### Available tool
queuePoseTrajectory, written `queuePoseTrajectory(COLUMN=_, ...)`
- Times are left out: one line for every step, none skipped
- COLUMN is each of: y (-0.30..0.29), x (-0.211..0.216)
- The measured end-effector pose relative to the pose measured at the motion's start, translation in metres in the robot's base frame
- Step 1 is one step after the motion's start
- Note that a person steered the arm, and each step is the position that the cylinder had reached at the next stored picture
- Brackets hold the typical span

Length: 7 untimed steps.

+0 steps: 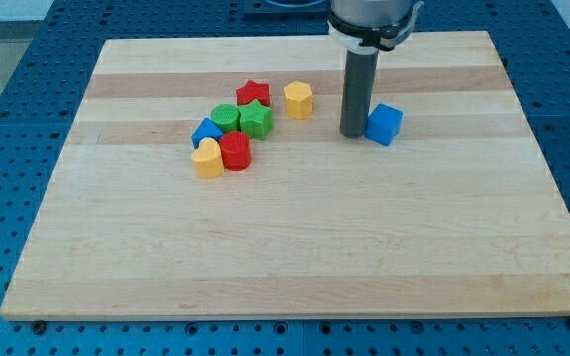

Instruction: Move your arm above the yellow hexagon

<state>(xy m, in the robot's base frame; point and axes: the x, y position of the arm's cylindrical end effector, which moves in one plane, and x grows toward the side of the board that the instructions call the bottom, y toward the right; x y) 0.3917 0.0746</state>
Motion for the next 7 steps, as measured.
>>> queuePoseTrajectory(y=0.016, x=0.0)
queuePoseTrajectory(y=0.031, x=0.0)
queuePoseTrajectory(y=0.031, x=0.0)
queuePoseTrajectory(y=0.047, x=0.0)
queuePoseTrajectory(y=0.048, x=0.0)
queuePoseTrajectory(y=0.036, x=-0.009)
queuePoseTrajectory(y=0.02, x=-0.014)
